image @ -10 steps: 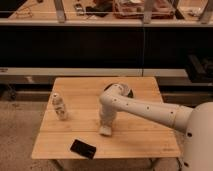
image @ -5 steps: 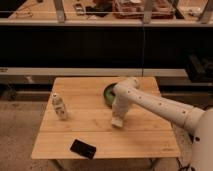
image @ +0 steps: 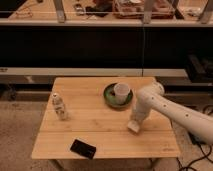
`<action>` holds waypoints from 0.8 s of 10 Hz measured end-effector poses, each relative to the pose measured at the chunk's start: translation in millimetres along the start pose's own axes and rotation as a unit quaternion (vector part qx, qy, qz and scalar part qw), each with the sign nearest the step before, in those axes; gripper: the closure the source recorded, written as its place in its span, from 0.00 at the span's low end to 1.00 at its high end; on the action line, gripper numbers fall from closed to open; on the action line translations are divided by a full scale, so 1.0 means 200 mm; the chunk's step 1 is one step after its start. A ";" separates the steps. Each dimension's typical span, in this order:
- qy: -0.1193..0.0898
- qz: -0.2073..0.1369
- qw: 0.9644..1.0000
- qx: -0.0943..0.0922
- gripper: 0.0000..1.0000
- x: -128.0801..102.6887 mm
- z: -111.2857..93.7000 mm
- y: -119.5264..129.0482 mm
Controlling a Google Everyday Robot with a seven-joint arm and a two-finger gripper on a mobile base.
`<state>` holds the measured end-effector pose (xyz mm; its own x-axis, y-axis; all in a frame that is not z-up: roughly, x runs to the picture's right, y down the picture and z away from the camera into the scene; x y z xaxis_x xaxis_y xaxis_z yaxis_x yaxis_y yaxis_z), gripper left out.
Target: Wipe the white sponge on the table
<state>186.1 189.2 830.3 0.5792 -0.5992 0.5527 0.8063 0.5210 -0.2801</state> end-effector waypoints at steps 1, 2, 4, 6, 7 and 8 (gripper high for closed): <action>-0.004 0.001 1.000 0.000 1.00 -0.04 0.01 0.04; -0.009 -0.004 1.000 -0.001 1.00 -0.12 0.02 0.07; -0.015 -0.019 1.000 -0.005 1.00 -0.24 0.04 0.10; -0.025 -0.040 0.999 -0.017 1.00 -0.39 0.08 0.13; -0.028 -0.050 0.998 -0.021 1.00 -0.44 0.11 0.11; -0.034 -0.070 0.997 -0.026 1.00 -0.52 0.15 0.06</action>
<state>133.0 276.3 792.8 0.4533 -0.6202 0.6403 0.8844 0.4025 -0.2363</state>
